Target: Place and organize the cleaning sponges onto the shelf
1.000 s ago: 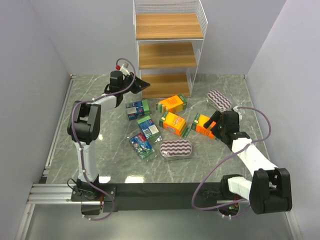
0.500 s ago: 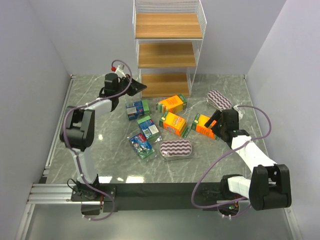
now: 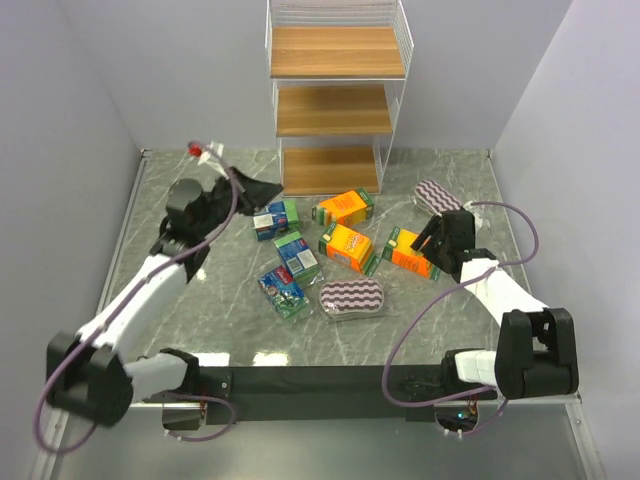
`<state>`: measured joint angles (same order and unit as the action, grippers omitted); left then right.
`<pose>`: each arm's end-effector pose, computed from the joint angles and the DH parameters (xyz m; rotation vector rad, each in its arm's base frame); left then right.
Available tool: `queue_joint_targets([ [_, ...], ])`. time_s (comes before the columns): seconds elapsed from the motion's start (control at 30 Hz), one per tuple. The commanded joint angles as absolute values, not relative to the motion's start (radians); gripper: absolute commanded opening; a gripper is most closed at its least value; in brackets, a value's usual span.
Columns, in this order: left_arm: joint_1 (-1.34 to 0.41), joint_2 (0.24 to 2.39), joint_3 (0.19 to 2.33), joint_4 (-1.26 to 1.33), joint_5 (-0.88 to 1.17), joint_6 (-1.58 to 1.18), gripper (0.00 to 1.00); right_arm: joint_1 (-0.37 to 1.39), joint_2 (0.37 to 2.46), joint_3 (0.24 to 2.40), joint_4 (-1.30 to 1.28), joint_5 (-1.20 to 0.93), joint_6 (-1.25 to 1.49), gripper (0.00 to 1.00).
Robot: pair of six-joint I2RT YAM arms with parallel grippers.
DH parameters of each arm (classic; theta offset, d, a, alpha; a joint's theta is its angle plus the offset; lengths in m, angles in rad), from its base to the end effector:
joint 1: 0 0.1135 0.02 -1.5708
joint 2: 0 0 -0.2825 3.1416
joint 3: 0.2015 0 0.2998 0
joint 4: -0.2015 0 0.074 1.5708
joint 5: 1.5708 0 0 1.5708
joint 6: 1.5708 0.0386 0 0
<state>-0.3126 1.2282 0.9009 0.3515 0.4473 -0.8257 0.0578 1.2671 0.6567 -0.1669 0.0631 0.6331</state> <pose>0.3101 -0.1178 0.3446 -0.0466 1.6875 -1.2227 0.2905 0.0144 0.1850 0.6999 2.2556 0.2649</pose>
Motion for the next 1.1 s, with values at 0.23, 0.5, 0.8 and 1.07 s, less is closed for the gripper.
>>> queue_joint_targets([
  [0.23, -0.316, 0.856, 0.772, 0.054, 0.374, -0.730, 0.01, 0.044, 1.295, 0.686, -0.138, 0.068, 0.629, 0.18],
  [0.5, -0.316, 0.792, 0.749, -0.038, 0.388, -0.706, 0.01, 0.043, 1.172, 0.627, -0.107, -0.090, 0.653, 0.00],
  [0.8, -0.316, 0.804, 0.727, -0.006, 0.417, -0.726, 0.01, 0.041, 1.166, 0.661, -0.189, 0.043, 0.623, 0.40],
  [1.07, -0.316, 0.785, 0.718, -0.017, 0.408, -0.727, 0.01, 0.043, 1.229, 0.650, -0.114, 0.003, 0.638, 0.39],
])
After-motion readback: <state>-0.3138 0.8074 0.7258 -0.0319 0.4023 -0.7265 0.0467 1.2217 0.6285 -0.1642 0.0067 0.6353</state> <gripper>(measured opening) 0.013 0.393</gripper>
